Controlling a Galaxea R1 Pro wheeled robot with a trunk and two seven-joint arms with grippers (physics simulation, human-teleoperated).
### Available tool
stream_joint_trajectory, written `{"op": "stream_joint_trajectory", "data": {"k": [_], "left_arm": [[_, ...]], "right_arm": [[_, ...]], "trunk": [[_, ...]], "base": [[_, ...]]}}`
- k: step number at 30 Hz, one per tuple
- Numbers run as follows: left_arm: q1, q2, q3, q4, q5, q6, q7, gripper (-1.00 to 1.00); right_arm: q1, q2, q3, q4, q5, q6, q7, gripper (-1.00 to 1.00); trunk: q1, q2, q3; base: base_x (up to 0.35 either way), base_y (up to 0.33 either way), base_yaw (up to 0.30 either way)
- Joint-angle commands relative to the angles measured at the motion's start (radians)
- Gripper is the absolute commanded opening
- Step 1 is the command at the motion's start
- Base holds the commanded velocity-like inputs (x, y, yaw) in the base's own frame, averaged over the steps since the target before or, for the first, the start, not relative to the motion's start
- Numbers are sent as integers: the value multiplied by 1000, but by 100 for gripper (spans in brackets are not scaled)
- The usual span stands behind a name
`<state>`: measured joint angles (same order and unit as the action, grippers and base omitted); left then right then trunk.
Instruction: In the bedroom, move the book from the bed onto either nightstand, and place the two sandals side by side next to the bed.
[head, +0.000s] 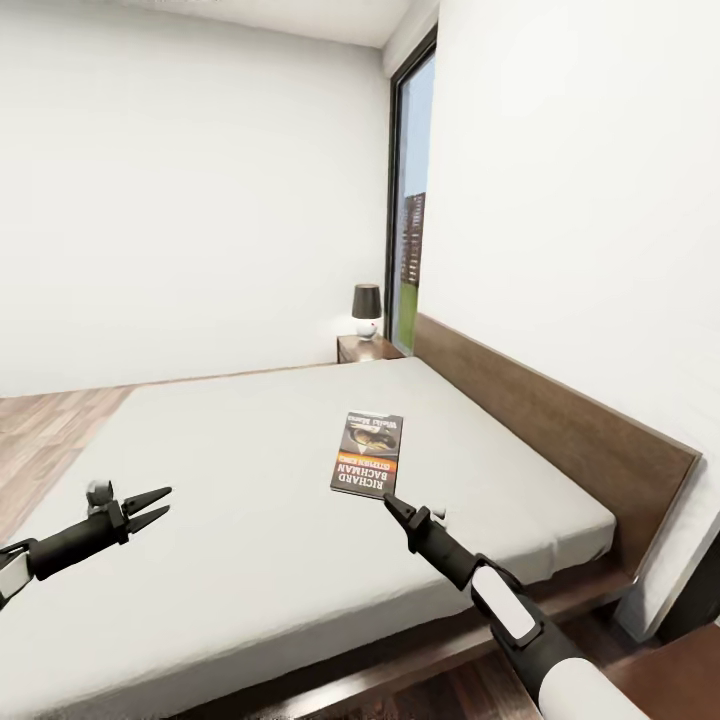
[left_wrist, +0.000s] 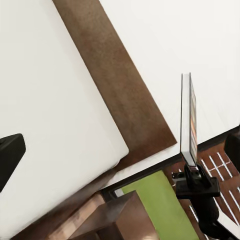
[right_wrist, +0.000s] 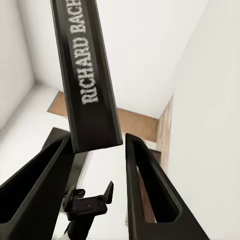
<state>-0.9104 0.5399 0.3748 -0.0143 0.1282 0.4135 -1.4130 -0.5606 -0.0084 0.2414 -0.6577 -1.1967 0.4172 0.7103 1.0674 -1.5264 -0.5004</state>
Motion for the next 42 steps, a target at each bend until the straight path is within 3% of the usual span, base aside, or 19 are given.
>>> {"op": "stream_joint_trajectory", "data": {"k": [1,12,42], "left_arm": [[-1,0,-8,0,10,11,-3,100],[0,0,-8,0,10,11,-4,100],[5,0,-8,0,10,11,-2,100]], "right_arm": [[-1,-1,2,0,-14,8,0,-100],[-1,-1,2,0,-12,8,0,-100],[-1,-1,2,0,-11,8,0,-100]], "trunk": [[0,-1,-1],[0,-1,-1],[0,-1,-1]], "base": [[-164,0,179],[-220,0,179],[-49,0,179]]}}
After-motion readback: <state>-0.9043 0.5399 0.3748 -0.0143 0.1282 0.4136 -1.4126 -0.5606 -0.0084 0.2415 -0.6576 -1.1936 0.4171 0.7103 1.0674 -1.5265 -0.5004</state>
